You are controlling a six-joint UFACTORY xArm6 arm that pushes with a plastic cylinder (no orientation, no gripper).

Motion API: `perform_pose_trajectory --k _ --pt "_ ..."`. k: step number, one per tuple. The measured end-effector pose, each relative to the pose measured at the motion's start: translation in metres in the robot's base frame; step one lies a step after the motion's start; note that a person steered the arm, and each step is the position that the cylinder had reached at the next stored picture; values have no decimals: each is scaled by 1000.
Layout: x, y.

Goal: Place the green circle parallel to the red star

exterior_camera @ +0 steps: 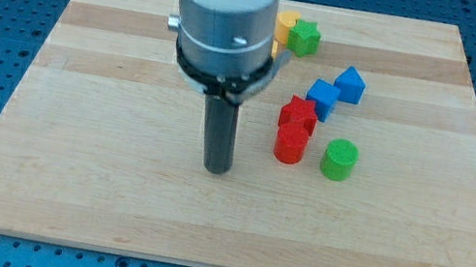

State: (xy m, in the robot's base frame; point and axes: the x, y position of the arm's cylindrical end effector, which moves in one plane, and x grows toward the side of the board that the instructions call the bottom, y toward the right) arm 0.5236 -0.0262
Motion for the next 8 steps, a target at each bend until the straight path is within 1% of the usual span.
perform_pose_trajectory --k 2,5,6,8 --pt "-2 64" --pt "-30 141" --pt "-41 154" --pt "-42 150"
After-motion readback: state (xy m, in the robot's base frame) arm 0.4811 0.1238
